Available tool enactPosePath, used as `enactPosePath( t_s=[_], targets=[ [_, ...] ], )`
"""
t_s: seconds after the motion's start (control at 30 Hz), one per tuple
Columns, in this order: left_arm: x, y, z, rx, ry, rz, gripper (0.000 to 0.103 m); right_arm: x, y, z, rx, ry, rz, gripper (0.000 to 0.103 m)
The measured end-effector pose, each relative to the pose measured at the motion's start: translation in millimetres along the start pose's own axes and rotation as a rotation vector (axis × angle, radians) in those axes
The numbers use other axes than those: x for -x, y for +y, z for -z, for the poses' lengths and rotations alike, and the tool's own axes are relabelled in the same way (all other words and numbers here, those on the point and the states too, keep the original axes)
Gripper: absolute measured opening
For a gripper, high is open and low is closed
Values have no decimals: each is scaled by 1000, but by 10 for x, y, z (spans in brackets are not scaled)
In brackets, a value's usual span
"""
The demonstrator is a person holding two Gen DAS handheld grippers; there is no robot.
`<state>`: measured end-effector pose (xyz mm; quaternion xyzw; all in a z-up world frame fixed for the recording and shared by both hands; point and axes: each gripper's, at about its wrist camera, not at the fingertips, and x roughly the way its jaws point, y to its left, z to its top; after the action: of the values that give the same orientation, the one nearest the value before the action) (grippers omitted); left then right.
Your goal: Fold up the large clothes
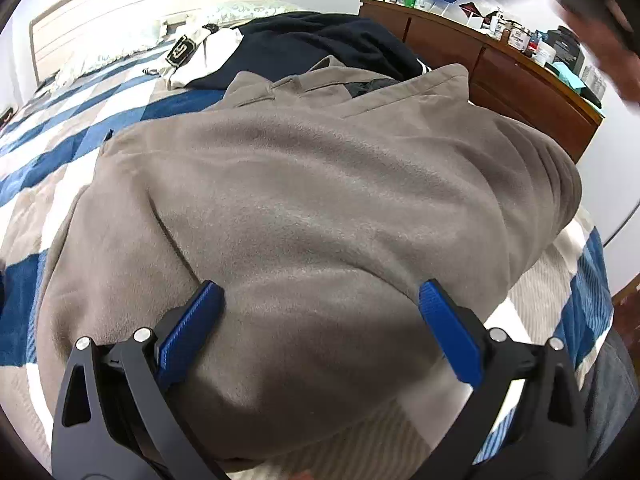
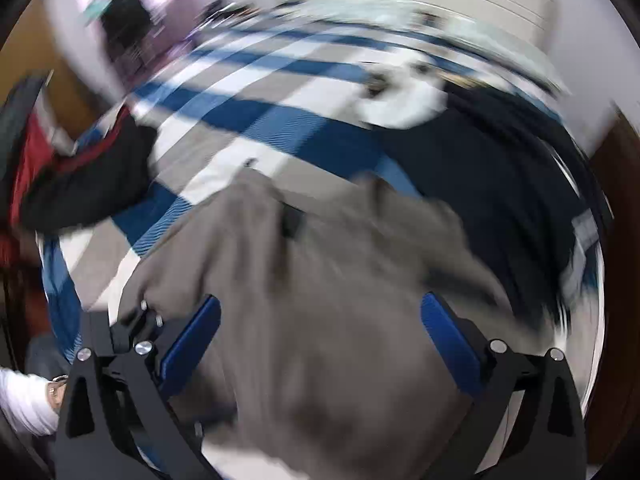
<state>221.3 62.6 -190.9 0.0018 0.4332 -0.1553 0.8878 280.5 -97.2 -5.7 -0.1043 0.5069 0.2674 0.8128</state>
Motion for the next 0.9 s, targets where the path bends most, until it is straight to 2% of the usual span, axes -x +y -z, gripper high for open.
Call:
enactPosePath(
  t_s=[0.1, 0.13, 0.2, 0.3, 0.37, 0.5, 0.57, 0.6, 0.63, 0.67, 0.77, 0.9],
  targets=[
    [44, -58, 10, -47, -6, -38, 98, 317, -504, 764, -201, -39, 62, 98],
    [39, -76, 20, -66, 0, -53, 98, 353, -626, 924, -252, -44, 79, 98],
    [8, -50, 31, -56, 13, -49, 98, 405, -941, 1375, -384, -53, 113, 98],
    [-28, -16, 25, -36, 21, -39, 98, 395, -1280, 1788, -537, -77, 166, 98],
    [-52, -21, 31, -42, 25, -47, 98, 313, -1405, 1897, -607, -106, 100, 98],
    [-57, -21, 54, -47, 16, -50, 98, -152, -1388, 1820, -605, -19, -40, 99],
    [-62, -22, 50, -48, 19, -49, 98, -331, -1284, 1711, -557, 8, -5, 98],
    [-63, -21, 48, -50, 22, -48, 98, -402, -1237, 1644, -517, -6, 14, 87],
    [-52, -12, 46, -48, 22, -43, 98, -428, -1233, 1602, -497, -14, 21, 41],
    [-43, -2, 30, -44, 21, -36, 98, -450, -1241, 1541, -510, -16, 32, 31],
    [25, 50, -1, -25, 14, -17, 98, -222, -1189, 1375, -513, -115, 53, 23],
    [88, 113, -22, -1, 4, -14, 98, 279, -1178, 1147, -486, -208, 5, 20]
  ],
)
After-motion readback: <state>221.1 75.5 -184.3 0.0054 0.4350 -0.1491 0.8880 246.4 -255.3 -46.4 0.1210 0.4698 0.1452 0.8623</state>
